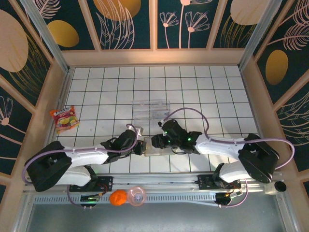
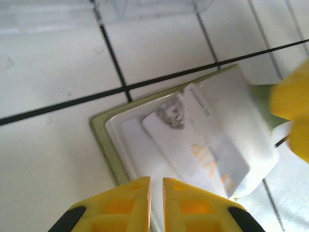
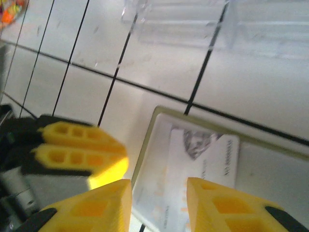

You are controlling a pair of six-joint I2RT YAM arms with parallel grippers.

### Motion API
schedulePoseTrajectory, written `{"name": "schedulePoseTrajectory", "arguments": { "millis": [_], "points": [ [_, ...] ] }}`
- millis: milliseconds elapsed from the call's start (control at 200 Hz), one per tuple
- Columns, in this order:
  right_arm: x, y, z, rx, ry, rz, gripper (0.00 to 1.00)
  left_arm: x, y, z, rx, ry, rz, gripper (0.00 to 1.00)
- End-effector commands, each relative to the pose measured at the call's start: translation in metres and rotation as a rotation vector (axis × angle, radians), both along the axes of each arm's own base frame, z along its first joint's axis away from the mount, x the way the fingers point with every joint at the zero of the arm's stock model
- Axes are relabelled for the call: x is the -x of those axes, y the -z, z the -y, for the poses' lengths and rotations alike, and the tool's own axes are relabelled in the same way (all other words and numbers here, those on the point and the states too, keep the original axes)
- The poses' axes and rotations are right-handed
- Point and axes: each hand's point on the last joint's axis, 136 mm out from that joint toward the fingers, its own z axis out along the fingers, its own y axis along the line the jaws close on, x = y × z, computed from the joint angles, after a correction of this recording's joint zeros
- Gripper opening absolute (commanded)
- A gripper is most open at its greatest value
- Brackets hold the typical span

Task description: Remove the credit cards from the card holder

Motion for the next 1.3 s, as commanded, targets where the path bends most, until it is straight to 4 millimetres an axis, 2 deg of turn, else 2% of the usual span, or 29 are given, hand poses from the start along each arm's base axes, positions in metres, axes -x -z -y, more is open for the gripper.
{"name": "schedulePoseTrajectory", "arguments": {
  "millis": [0,70,135,285,425,555,866,1131,1291],
  "points": [
    [0.004,0.021,0.012,0.054,-0.046,-0.053,0.32,-0.002,-0.021,0.019,0.024,0.029,0.035,0.15],
    [0.001,0.026,0.011,0.066,-0.056,-0.063,0.32,0.000,-0.024,0.037,0.026,0.069,0.042,0.16],
    [0.000,0.032,0.011,0.066,-0.058,-0.083,0.31,0.001,-0.015,0.045,0.005,0.087,0.026,0.15],
    [-0.001,0.042,0.014,0.077,-0.045,-0.108,0.29,-0.002,0.009,0.030,-0.089,0.040,0.011,0.06],
    [0.001,0.045,0.015,0.075,-0.047,-0.120,0.29,-0.002,0.015,0.019,-0.119,0.013,0.017,0.04],
    [0.003,0.048,0.016,0.076,-0.045,-0.130,0.29,0.000,0.022,0.020,-0.112,0.023,0.011,0.03],
    [0.007,0.052,0.021,0.082,-0.035,-0.143,0.29,-0.003,0.023,0.027,-0.087,0.037,0.026,0.04],
    [0.007,0.049,0.022,0.074,-0.032,-0.137,0.29,-0.005,0.004,0.035,-0.033,0.049,0.054,0.03],
    [0.007,0.049,0.020,0.071,-0.039,-0.141,0.29,-0.006,0.023,0.028,-0.095,0.024,0.032,0.00]
  ]
}}
